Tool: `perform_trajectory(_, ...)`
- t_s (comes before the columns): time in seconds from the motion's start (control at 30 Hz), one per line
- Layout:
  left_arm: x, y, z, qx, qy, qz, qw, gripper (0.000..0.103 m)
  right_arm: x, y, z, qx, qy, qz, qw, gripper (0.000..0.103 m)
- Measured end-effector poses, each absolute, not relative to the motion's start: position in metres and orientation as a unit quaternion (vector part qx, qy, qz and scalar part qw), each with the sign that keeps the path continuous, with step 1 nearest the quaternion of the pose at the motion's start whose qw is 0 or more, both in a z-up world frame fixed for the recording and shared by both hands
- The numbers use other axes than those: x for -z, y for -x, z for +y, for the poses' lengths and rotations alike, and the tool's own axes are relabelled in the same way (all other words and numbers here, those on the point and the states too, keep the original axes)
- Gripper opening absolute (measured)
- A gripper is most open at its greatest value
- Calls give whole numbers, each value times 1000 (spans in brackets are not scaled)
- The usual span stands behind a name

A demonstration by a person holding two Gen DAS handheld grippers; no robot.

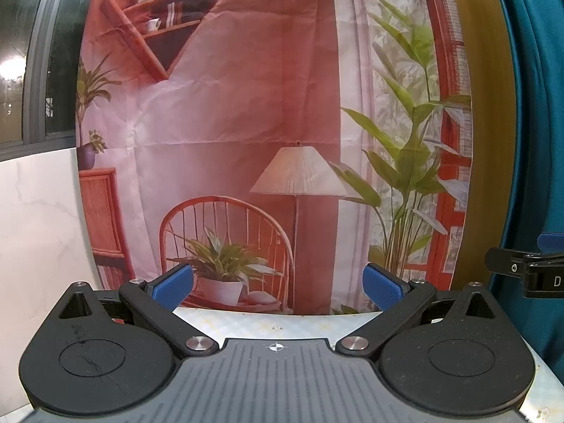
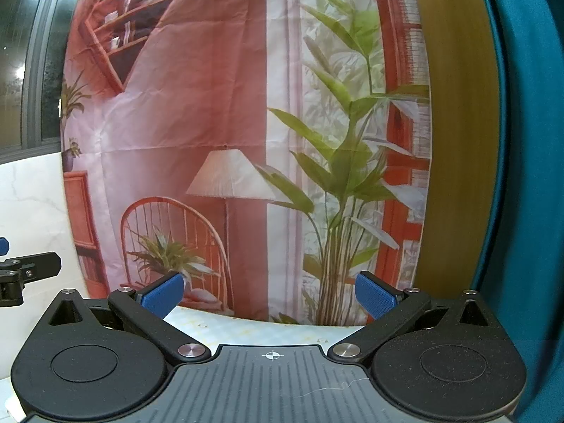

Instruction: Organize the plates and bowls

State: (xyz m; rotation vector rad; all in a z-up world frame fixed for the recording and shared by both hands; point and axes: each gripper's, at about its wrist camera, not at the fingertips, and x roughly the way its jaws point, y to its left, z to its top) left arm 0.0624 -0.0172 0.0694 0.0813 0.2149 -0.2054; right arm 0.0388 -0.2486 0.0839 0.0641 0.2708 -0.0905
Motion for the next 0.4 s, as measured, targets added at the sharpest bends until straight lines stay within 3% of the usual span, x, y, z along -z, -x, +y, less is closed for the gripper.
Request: perform_trajectory(0.4,-67,-62,-16,107,-39,105,988,103,-80,-39,-247,47,-36,138,989,103)
